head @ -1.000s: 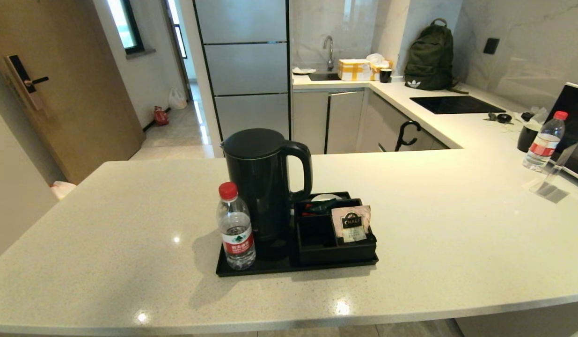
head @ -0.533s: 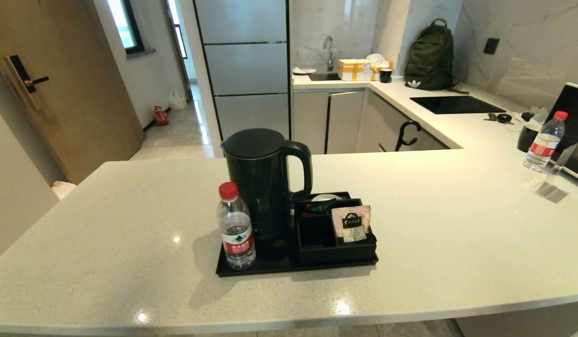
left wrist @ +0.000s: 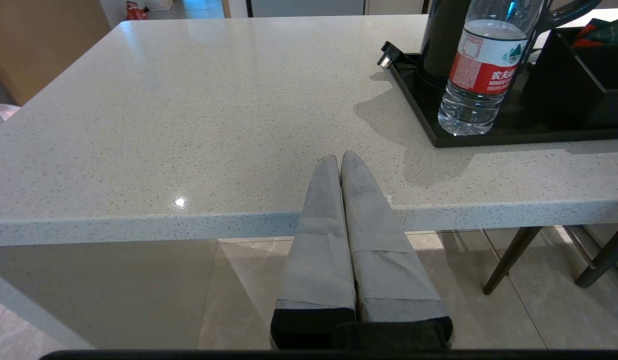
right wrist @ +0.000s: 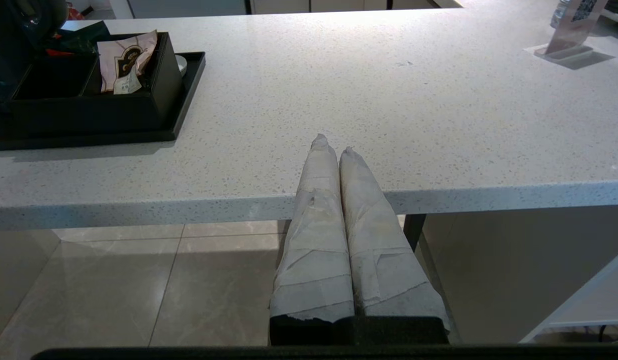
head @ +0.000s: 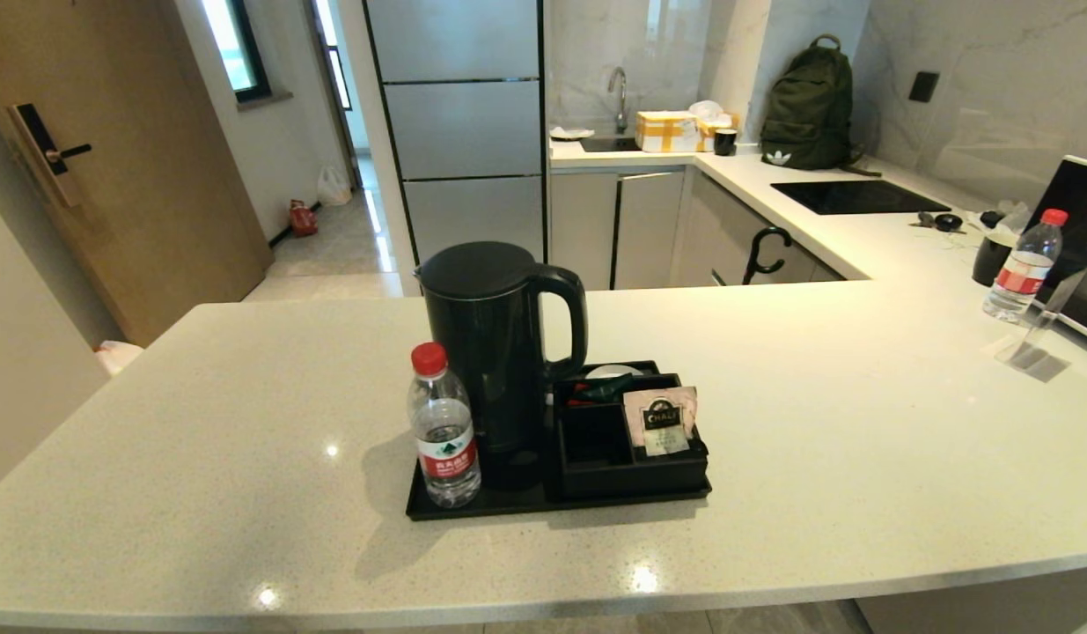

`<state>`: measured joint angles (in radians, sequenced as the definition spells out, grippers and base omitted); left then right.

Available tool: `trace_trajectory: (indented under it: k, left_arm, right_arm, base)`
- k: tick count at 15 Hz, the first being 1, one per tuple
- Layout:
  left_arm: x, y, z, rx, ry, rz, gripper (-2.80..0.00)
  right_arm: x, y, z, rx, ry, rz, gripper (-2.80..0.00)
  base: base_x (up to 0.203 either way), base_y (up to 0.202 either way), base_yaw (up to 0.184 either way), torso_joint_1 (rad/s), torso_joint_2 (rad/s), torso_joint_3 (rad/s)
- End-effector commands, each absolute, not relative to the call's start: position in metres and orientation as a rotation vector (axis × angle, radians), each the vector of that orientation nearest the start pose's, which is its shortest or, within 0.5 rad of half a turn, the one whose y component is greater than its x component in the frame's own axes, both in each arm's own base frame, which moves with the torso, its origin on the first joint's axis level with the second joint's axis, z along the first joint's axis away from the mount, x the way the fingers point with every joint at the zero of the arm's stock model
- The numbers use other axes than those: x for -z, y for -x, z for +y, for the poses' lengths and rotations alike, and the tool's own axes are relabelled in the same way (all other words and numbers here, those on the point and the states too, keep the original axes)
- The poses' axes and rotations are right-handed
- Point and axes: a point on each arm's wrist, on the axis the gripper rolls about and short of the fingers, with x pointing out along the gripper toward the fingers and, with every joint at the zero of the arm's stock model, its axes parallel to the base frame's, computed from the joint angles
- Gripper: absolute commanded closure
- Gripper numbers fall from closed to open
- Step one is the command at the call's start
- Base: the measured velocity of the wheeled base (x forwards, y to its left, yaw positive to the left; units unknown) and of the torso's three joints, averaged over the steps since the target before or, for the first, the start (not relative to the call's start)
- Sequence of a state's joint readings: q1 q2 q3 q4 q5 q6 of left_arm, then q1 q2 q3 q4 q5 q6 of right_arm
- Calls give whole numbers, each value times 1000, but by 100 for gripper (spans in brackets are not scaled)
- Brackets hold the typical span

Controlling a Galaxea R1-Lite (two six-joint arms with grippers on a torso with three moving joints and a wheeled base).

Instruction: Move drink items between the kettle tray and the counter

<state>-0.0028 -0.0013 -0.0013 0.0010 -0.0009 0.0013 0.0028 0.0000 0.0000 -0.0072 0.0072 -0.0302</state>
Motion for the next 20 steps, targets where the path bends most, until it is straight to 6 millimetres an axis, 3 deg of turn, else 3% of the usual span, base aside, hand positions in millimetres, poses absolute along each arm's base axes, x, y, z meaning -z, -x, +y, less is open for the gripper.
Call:
trace_trajectory:
  k: [1, 20]
  left_arm:
    - [-76, 23, 0, 5, -2, 0, 0]
    - [-76, 23, 0, 5, -2, 0, 0]
  right_arm:
    - [-76, 23, 0, -11, 31, -6, 0]
    - [-76, 23, 0, -3, 18, -6, 0]
  base:
    - [0, 0, 0, 0, 0, 0]
    - [0, 0, 0, 0, 0, 0]
